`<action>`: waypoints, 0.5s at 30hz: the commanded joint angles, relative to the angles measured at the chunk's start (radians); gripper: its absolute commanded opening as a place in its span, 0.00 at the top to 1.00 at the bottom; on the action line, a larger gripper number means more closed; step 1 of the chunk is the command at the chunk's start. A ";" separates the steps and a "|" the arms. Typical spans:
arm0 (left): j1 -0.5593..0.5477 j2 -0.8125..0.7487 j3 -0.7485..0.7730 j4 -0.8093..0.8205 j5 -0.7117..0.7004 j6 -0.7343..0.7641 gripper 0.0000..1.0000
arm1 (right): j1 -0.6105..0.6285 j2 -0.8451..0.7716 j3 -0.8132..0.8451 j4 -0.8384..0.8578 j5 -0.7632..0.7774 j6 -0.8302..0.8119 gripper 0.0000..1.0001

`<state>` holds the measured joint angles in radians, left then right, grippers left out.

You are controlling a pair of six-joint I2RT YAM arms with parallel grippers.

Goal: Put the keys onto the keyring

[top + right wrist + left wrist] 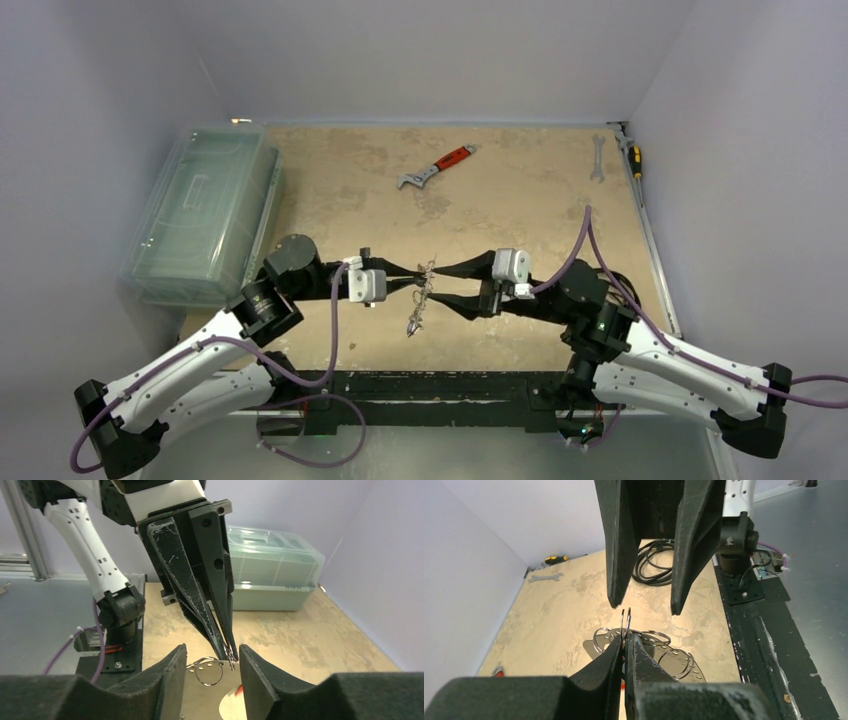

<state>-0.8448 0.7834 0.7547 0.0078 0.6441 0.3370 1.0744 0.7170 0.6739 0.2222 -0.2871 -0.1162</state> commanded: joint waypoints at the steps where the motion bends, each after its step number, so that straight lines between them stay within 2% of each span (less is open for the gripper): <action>1: 0.010 -0.009 0.009 0.025 -0.049 0.032 1.00 | 0.005 0.004 0.097 -0.107 0.097 -0.064 0.51; 6: 0.010 0.020 0.032 -0.049 -0.052 0.065 1.00 | 0.005 0.055 0.210 -0.308 0.168 -0.148 0.45; 10: 0.010 0.052 0.050 -0.104 -0.058 0.087 1.00 | 0.005 0.136 0.321 -0.502 0.196 -0.214 0.47; 15: 0.010 0.065 0.057 -0.124 -0.060 0.088 1.00 | 0.005 0.228 0.414 -0.665 0.178 -0.257 0.50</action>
<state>-0.8387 0.8532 0.7555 -0.1307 0.5861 0.4023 1.0752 0.8932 1.0054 -0.2436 -0.1219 -0.3077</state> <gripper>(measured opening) 0.019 0.515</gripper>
